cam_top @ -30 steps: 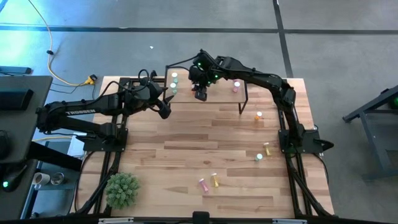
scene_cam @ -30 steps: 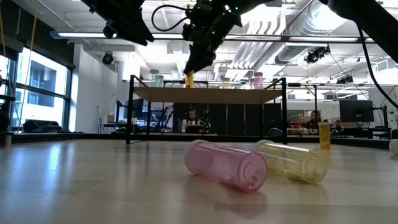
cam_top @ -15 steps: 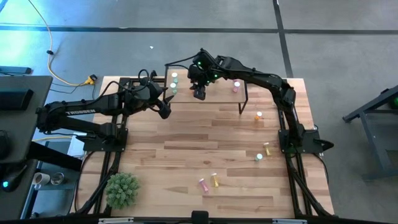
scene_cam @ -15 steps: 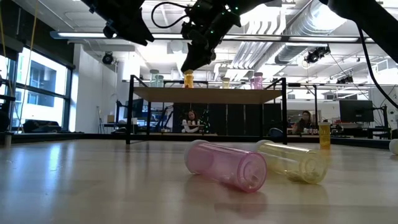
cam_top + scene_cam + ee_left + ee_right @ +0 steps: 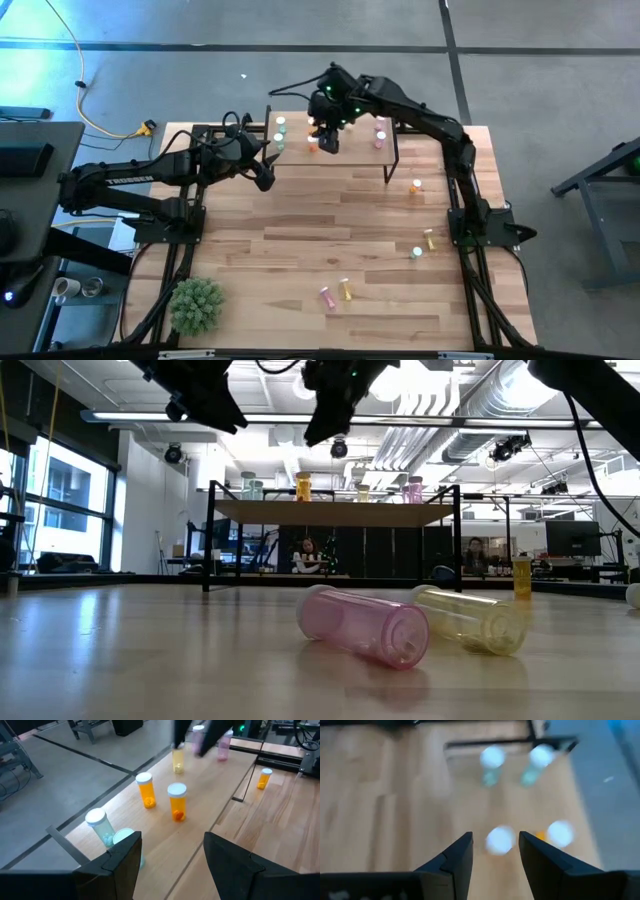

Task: Pick and place medicine bottles onto shelf by color
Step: Put the top yellow pill bottle on the shelf aligned with the other yellow pill bottle

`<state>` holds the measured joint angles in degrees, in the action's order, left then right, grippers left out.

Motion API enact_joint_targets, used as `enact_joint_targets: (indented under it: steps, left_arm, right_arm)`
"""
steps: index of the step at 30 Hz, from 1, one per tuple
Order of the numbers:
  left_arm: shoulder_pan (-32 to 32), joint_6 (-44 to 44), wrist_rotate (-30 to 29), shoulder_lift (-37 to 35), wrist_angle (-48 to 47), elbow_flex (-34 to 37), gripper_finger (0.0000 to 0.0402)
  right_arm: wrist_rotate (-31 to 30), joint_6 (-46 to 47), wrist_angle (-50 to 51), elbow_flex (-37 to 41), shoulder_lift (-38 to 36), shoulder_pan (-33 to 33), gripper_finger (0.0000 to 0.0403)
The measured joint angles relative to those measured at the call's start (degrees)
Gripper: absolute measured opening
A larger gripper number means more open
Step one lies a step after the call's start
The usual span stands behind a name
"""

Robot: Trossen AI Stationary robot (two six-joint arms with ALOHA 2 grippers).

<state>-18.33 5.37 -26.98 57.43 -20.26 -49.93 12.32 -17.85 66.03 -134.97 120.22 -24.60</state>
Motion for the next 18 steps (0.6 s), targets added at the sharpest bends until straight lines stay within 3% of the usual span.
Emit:
enact_joint_targets:
  steps: [6,12,18]
  left_arm:
    - [0.0,0.0,0.1,0.0,-1.5,0.0,0.0202]
    - [0.0,0.0,0.0,0.0,-1.5,0.0,0.0202]
    - [0.0,0.0,-0.1,0.0,-1.9,0.0,0.0202]
  right_arm:
    - [8.5,1.6,10.6,2.3,-1.1,1.1,0.0151]
    - [8.4,3.7,15.9,8.0,-1.5,5.9,0.0151]
    - [7.8,6.7,14.2,18.4,-3.7,11.1,0.0151]
